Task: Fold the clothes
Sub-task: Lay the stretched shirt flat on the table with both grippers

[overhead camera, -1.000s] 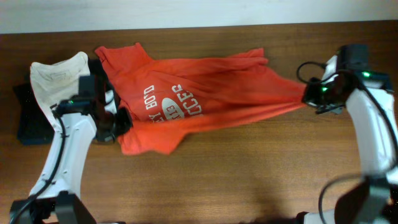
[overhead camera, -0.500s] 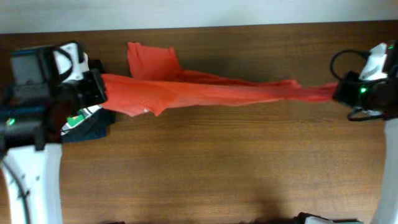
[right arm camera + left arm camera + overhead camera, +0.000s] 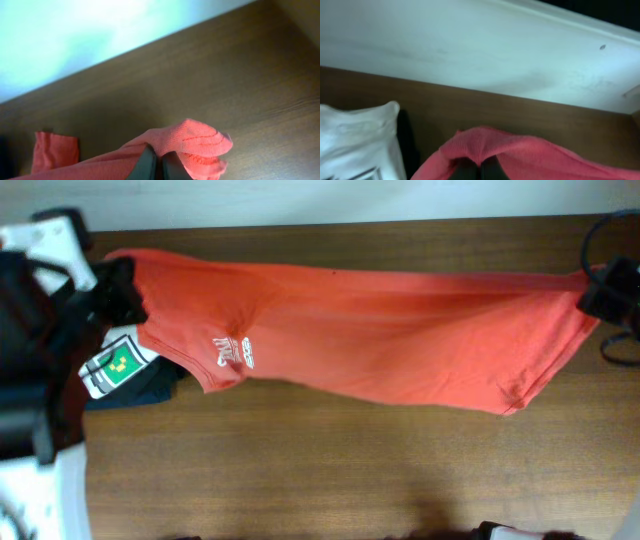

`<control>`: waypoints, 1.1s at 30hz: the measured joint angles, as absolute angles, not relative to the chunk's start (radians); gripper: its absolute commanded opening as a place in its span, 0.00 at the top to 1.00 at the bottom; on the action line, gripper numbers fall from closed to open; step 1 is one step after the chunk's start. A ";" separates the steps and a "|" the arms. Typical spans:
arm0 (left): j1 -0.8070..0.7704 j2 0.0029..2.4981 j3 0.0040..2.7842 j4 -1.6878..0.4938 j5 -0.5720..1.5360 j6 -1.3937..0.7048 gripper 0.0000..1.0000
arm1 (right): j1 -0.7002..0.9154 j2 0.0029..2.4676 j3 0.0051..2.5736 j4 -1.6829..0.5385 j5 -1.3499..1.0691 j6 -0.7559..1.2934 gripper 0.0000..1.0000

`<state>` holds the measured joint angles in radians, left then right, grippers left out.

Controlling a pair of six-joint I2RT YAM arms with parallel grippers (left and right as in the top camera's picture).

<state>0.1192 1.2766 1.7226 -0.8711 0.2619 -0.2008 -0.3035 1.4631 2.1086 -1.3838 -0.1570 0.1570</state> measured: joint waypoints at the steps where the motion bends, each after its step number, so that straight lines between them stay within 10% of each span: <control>1: 0.108 1.314 1.723 -0.860 0.261 -0.201 1.00 | -0.303 1.494 2.109 -1.376 -0.160 0.154 0.96; 18: 0.032 1.756 1.817 0.049 0.243 -0.202 1.00 | -0.299 1.829 2.193 -0.759 -0.197 0.289 0.96; 33: 0.041 1.882 2.075 -1.275 0.294 -0.181 1.00 | -0.295 1.834 2.104 -1.331 0.049 0.250 0.96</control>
